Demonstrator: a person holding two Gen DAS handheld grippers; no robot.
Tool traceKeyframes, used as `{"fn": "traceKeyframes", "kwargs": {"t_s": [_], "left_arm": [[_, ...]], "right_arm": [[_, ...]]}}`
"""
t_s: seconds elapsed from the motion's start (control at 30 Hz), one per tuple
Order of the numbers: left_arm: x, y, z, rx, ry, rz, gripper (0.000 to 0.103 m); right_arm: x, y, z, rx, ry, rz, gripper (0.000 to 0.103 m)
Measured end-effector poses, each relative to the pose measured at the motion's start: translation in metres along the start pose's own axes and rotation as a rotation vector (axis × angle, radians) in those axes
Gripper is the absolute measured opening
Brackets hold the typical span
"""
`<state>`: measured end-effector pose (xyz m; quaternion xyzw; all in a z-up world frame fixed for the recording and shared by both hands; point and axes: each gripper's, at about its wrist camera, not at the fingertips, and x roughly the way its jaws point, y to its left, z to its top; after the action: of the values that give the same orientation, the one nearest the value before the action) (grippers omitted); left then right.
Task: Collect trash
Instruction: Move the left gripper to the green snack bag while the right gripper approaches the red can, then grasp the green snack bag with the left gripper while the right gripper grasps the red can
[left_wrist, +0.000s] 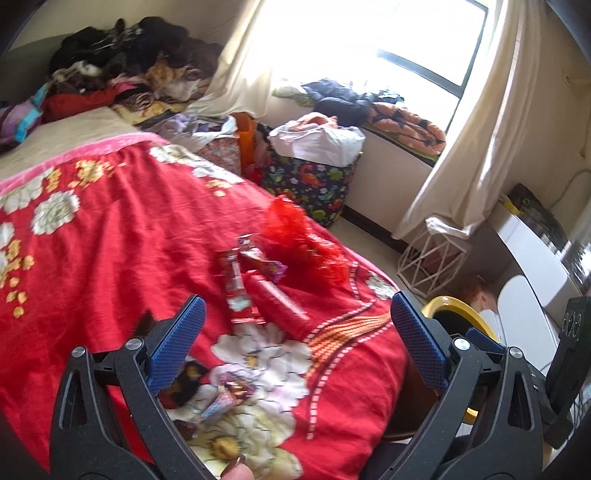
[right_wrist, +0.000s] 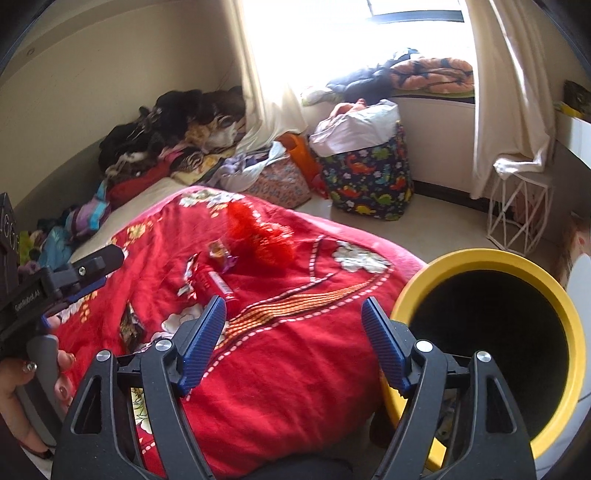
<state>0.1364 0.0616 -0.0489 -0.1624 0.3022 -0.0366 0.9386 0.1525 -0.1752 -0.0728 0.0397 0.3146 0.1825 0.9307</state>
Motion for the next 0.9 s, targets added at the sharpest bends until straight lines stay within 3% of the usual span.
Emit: {"fn": "traceKeyframes", "kwargs": {"t_s": [0.2,0.47,0.9], "left_arm": [[0.001,0.038,0.002,-0.078,0.022,0.07,0.092],[0.015,0.091,-0.012,-0.22,0.116,0.156,0.092],[0.035,0.11,-0.033,-0.306,0.202,0.132,0.076]], "right_arm": [[0.027,0.02,0.005,-0.041,0.043,0.033,0.073],[0.079,0.04,0.011,-0.091,0.112,0.072,0.073],[0.144,0.055,0.008,-0.1,0.243,0.113,0.068]]}}
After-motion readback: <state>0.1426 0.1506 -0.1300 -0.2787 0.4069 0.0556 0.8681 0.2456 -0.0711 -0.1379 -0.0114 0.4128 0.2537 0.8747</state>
